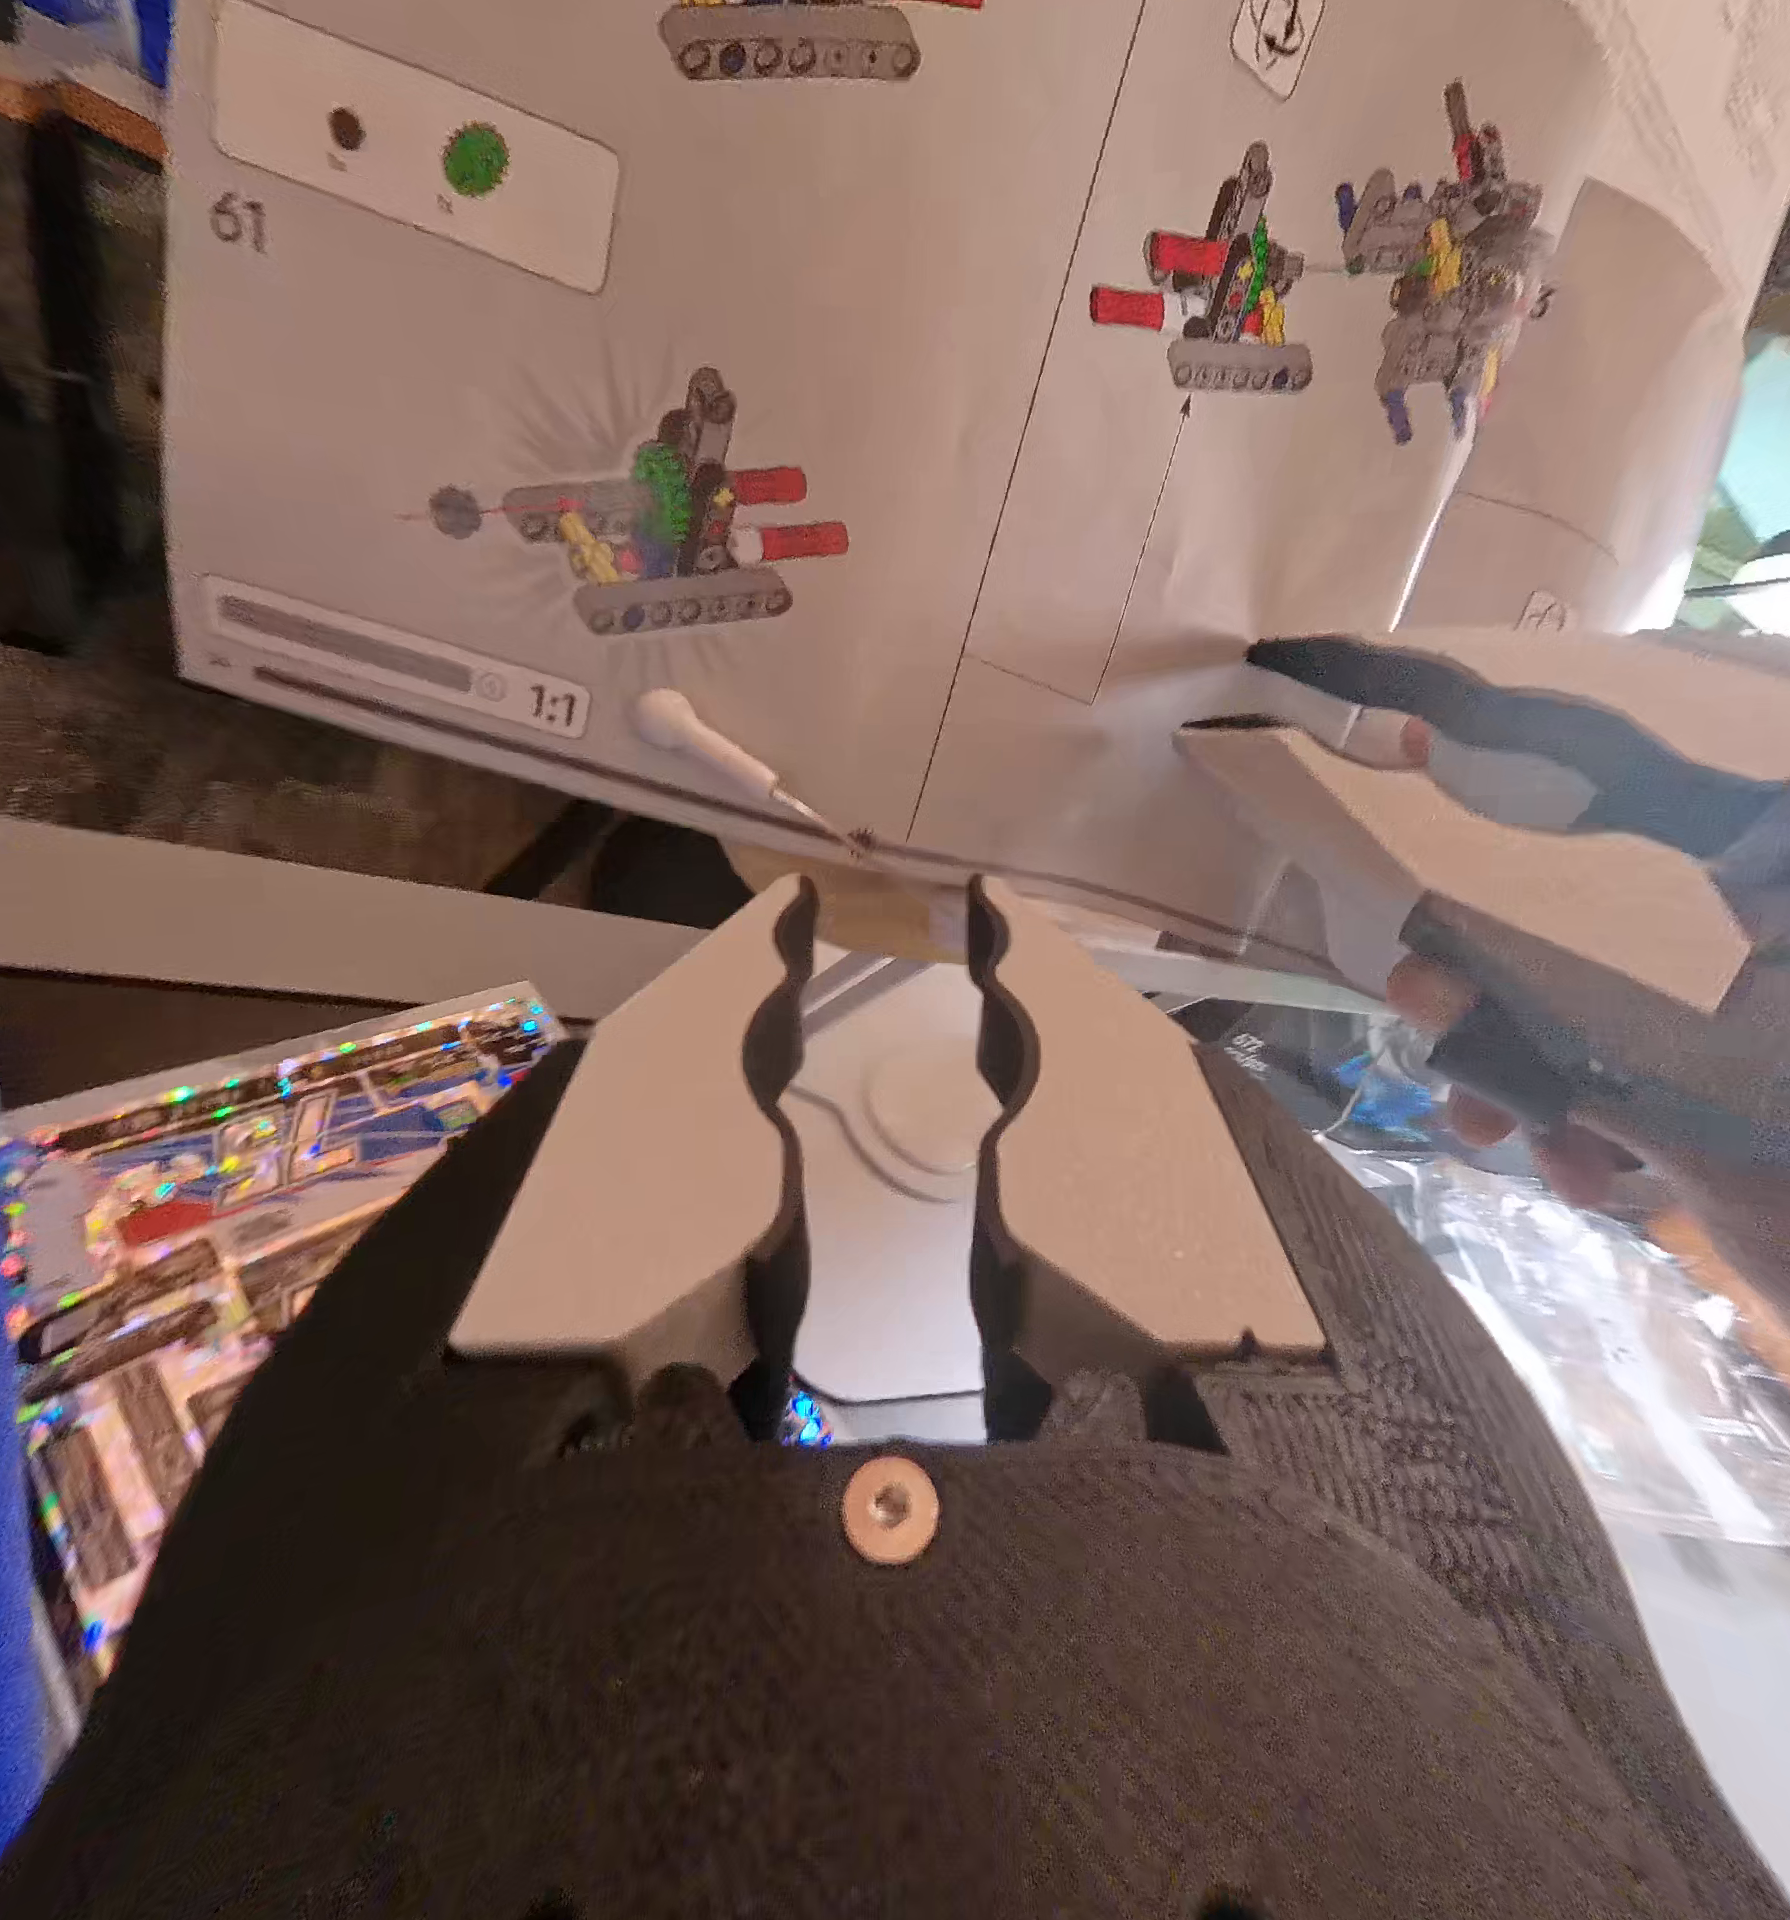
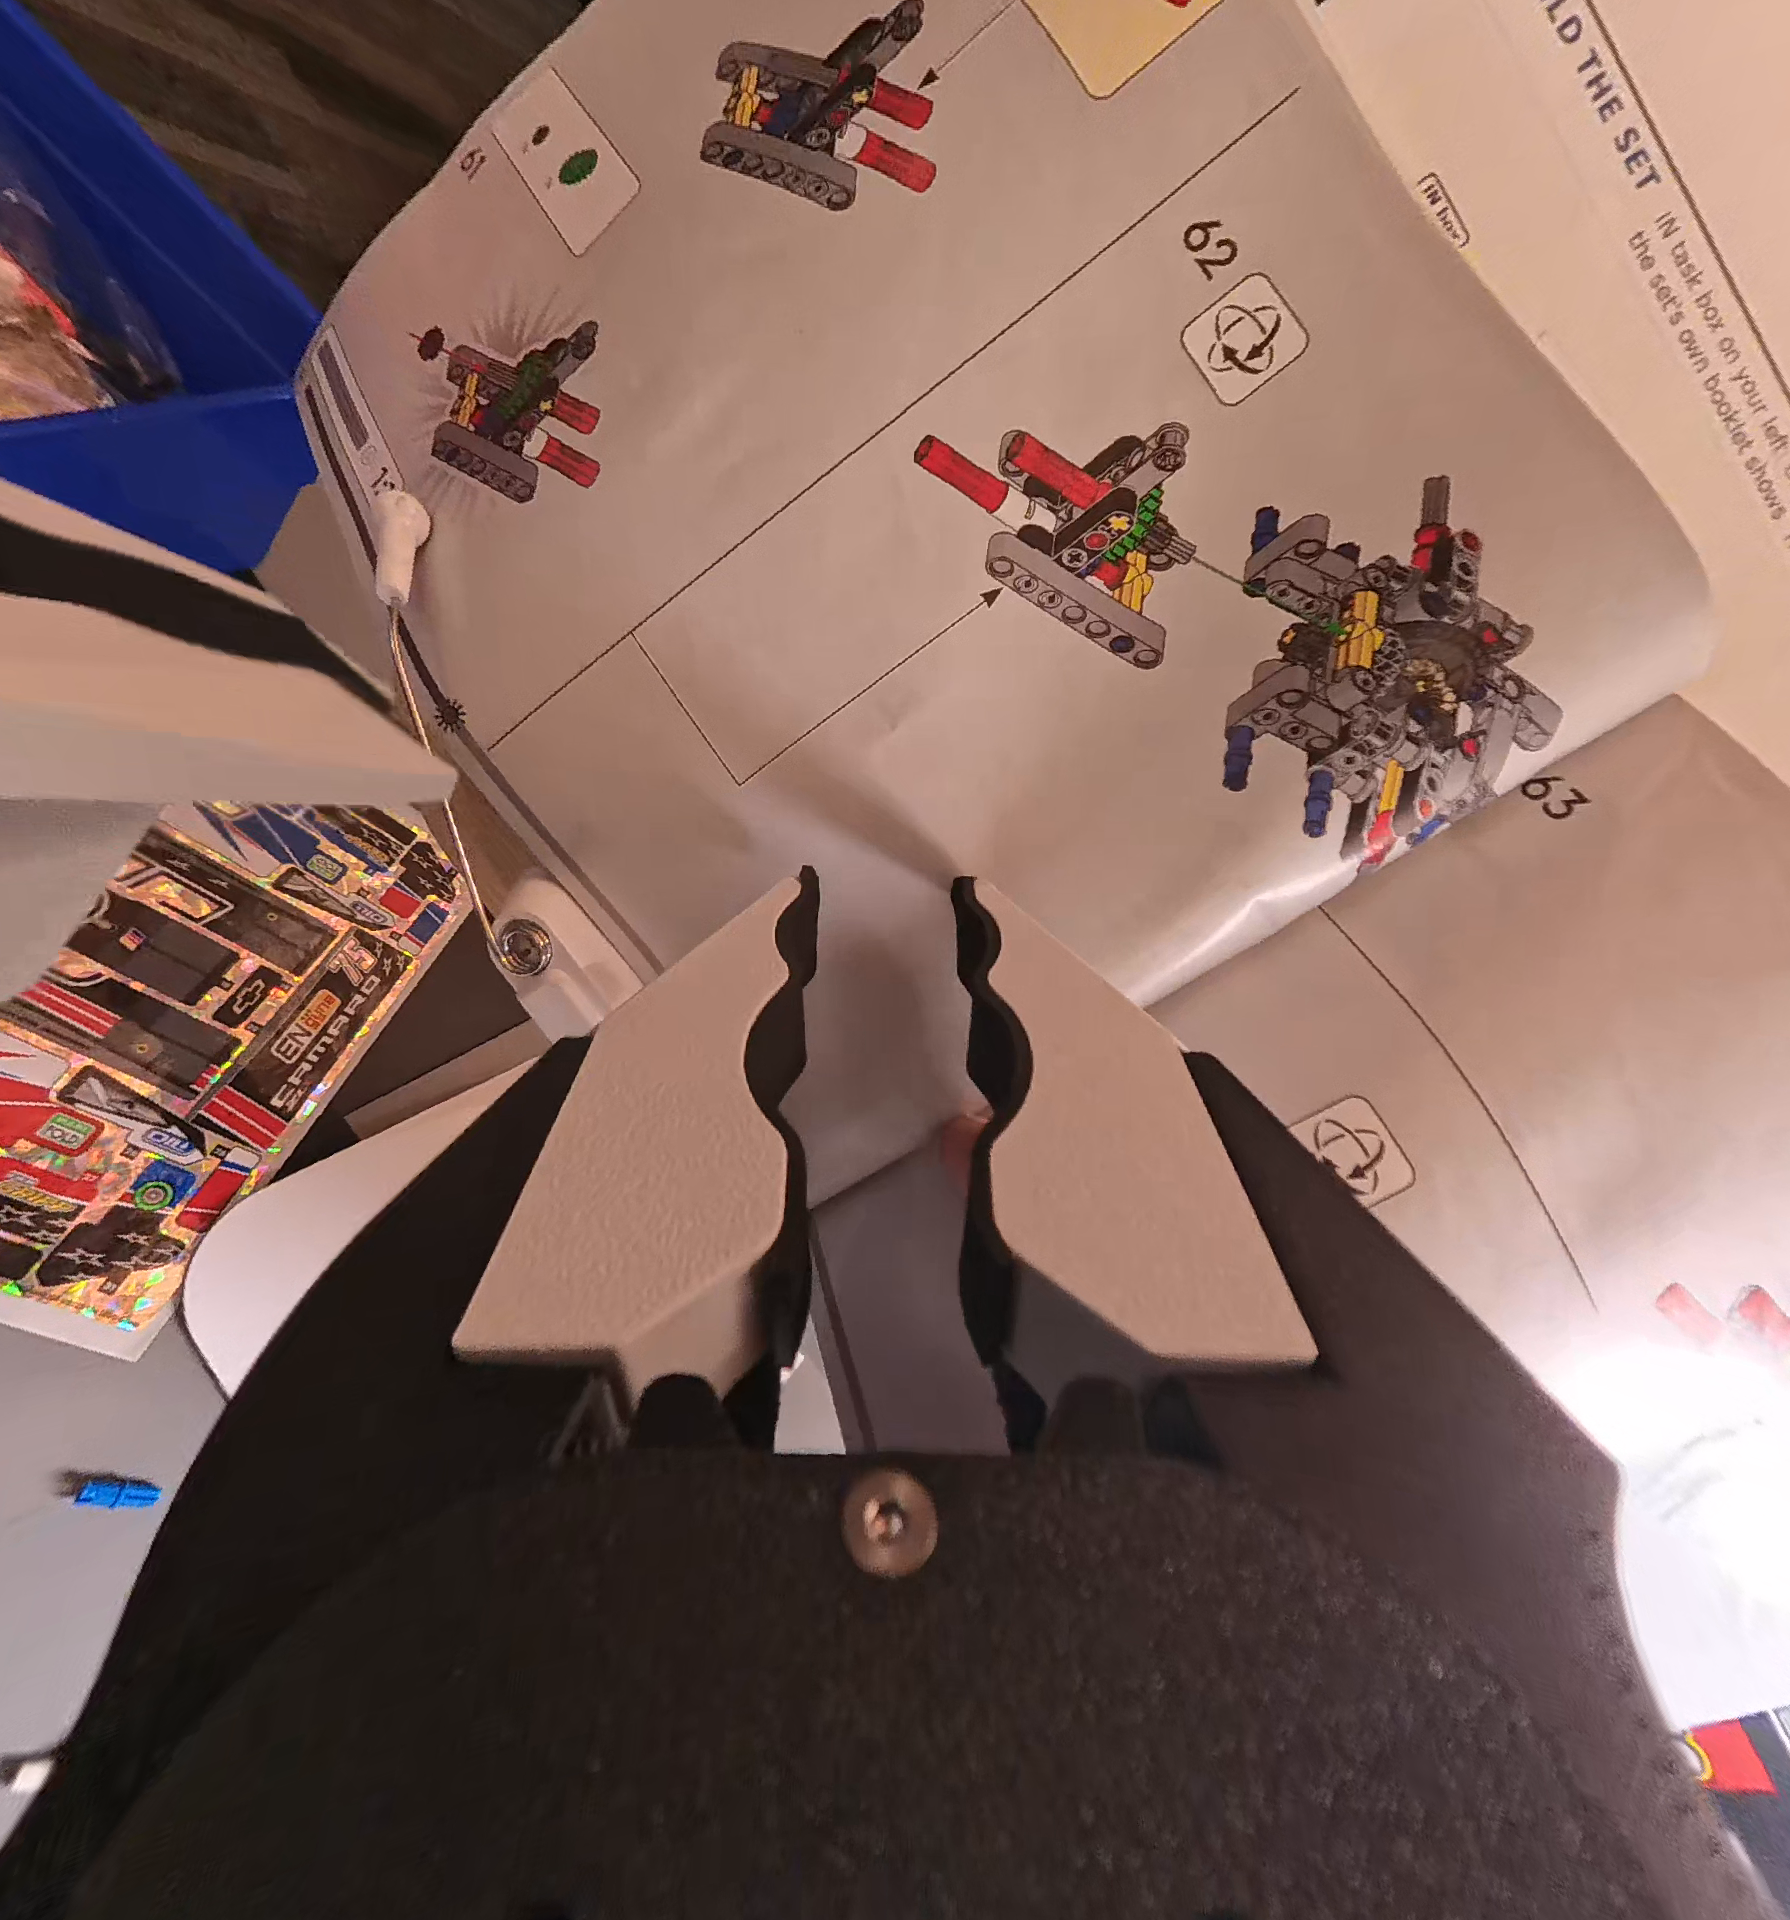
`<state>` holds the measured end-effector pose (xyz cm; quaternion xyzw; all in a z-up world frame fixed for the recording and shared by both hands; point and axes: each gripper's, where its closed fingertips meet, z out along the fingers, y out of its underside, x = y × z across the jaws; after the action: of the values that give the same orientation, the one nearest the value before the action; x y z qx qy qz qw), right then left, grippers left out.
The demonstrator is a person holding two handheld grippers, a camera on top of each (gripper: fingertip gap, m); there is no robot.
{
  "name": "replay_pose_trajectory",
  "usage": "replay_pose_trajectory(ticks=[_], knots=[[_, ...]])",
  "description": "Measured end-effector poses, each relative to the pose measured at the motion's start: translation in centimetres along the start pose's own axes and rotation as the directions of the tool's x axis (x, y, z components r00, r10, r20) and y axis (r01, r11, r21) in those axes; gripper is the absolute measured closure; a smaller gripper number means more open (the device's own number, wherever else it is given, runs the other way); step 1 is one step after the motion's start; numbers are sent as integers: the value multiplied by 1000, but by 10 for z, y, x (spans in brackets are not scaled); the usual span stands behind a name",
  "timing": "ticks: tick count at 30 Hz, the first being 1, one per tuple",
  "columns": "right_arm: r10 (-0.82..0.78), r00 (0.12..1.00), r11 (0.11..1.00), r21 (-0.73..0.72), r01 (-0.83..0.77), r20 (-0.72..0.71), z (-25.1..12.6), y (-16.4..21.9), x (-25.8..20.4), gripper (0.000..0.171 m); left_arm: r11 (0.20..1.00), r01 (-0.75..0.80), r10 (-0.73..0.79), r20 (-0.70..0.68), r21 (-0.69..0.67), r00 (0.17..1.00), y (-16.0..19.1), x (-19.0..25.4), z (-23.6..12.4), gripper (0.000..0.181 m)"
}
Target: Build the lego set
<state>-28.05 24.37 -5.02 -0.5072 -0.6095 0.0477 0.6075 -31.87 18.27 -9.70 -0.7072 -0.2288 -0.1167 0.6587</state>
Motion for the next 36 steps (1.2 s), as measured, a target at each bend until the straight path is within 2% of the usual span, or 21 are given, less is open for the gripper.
replay_pose_trajectory(ticks=[1, 3, 7, 10, 12, 15, 18, 22, 25, 29, 33, 36], knots=[[-3, 1000, 1000, 0, 3, 1, 0, 0, 0, 147, 1000, -12, 12, -18, -9, 1000, -2, 2, 3, 165], [-2, 1000, 1000, 2, 2, 3, 0, 0, 0, 147, 996, -83, 83, 4, -22, 997, -6, 2, 7, 176], [2, 1000, 1000, 11, -2, 3, 0, 0, 0, 147, 969, -247, 247, 8, -20, 969, -14, 17, 8, 180], [3, 1000, 1000, 9, -3, 10, -1, 1, -2, 145, 959, -278, 278, -3, -47, 961, -15, 19, 13, 180], [20, 1000, 1000, 17, -20, 23, -3, -1, -4, 143, 961, -270, 270, -8, -64, 963, -15, 18, 12, 179], [105, 993, 992, 68, -108, 57, -18, -7, -5, 138, 958, -288, 287, 37, 1, 957, -24, 18, -1, 157], [198, 978, 966, 156, -207, 71, -54, -1, -5, 134, 900, -430, 427, 49, 68, 903, -31, 38, -14, 161], [336, 941, 925, 179, -335, 29, -96, 54, 7, 138, 813, -580, 581, -119, 51, 805, -12, 94, -8, 173], [443, 897, 892, 96, -441, 7, -107, 117, 13, 139, 707, -707, 688, -233, 1, 687, 14, 135, 12, 181], [516, 857, 857, -17, -516, 9, -108, 176, 1, 134, 569, -817, 778, -259, -95, 572, 38, 158, 52, 181], [441, 896, 896, -43, -443, -38, -92, 196, 1, 131, 455, -869, 848, -201, -197, 490, 44, 155, 81, 181], [352, 933, 935, -28, -355, -76, -74, 191, 9, 131, 447, -867, 860, -160, -220, 484, 44, 153, 86, 181]])
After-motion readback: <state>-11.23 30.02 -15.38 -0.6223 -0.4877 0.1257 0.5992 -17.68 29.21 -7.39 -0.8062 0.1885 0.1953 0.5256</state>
